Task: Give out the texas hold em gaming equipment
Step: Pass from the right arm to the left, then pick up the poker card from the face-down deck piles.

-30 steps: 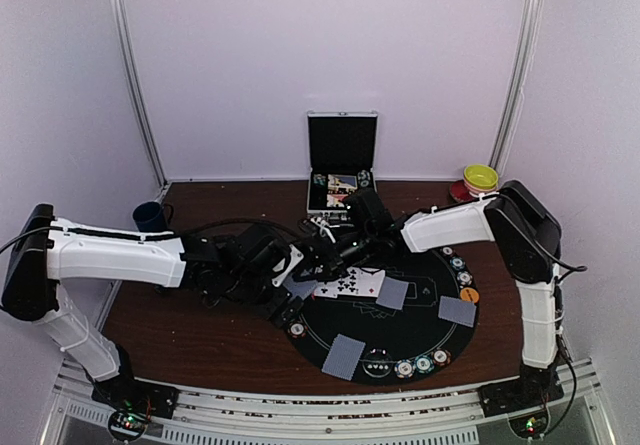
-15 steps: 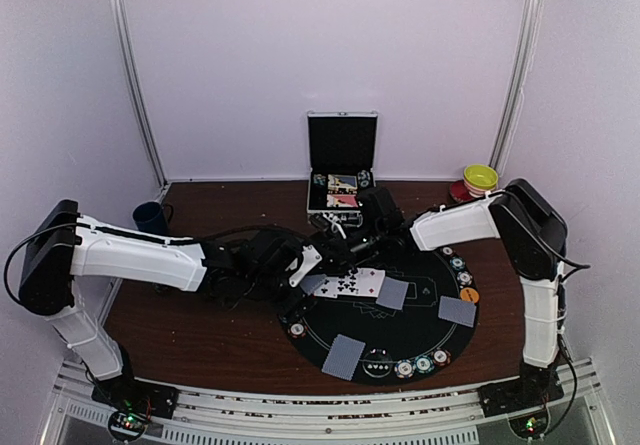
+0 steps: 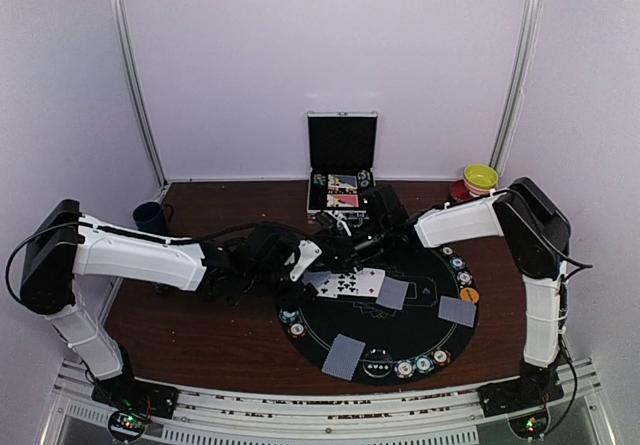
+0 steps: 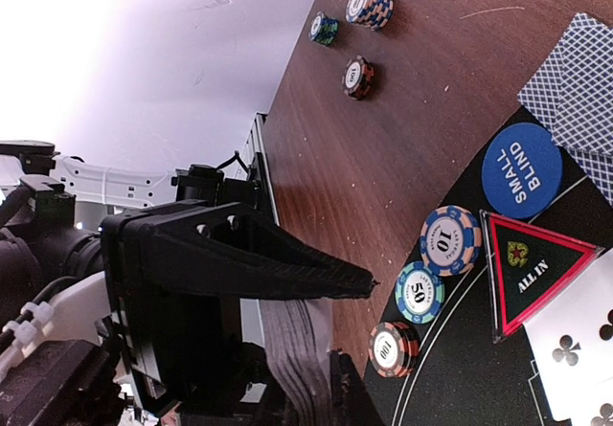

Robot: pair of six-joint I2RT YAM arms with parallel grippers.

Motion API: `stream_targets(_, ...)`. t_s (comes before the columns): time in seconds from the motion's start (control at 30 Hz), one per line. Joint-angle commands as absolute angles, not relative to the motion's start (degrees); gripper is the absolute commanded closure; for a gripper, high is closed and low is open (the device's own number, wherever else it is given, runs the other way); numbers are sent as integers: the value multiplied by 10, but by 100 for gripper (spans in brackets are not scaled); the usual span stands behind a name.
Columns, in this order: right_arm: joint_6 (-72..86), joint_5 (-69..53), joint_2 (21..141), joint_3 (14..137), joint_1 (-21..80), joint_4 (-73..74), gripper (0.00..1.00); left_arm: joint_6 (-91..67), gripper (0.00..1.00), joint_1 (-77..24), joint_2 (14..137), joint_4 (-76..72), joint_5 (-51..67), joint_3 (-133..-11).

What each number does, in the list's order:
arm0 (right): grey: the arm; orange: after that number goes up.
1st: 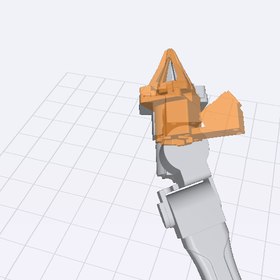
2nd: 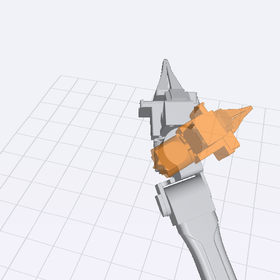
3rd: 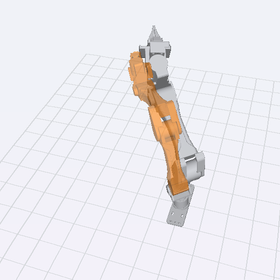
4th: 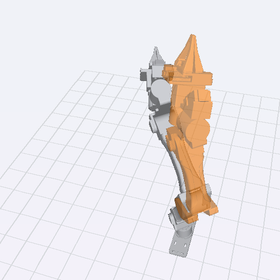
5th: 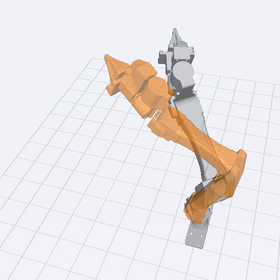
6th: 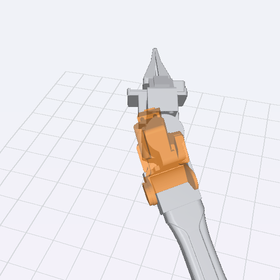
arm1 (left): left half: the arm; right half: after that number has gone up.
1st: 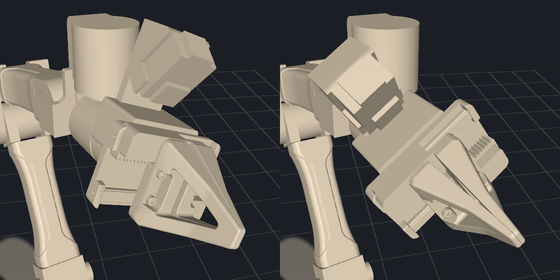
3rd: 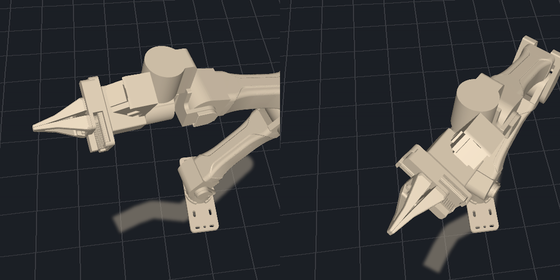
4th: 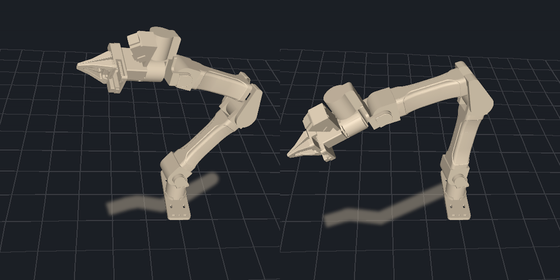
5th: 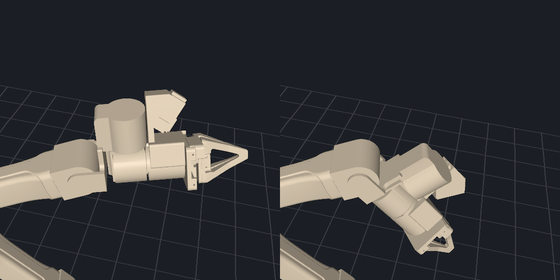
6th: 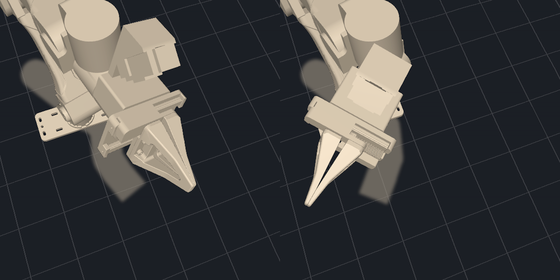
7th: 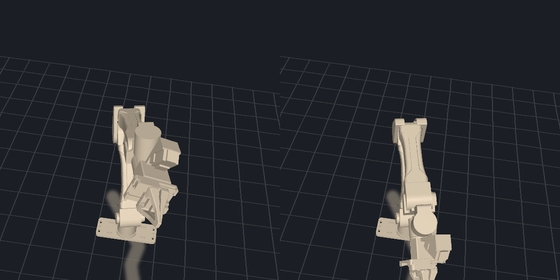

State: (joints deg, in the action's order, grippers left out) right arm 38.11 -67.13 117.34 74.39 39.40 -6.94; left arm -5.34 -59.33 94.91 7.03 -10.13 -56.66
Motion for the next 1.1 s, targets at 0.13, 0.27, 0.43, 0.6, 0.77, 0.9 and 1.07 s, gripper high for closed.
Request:
stream_targets(0.13,337,-642,1158,762,381,-35,92,-30,52,-600,964,8,-44,-569)
stream_targets(0.27,316,-636,1157,768,375,-13,81,-29,53,-600,970,3,-31,-568)
stream_targets(0.43,283,-633,1165,785,374,22,60,-37,53,-600,986,26,-26,-583)
stream_targets(0.6,220,-624,1181,814,374,90,55,-47,53,-600,996,44,-28,-589)
stream_targets(0.77,166,-621,1195,833,374,150,53,-56,53,-600,997,47,-30,-590)
stream_targets(0.9,136,-623,1196,841,375,185,51,-57,53,-600,989,43,-39,-585)
stream_targets(1.07,105,-622,1192,838,382,214,48,-59,53,-600,974,32,-50,-574)
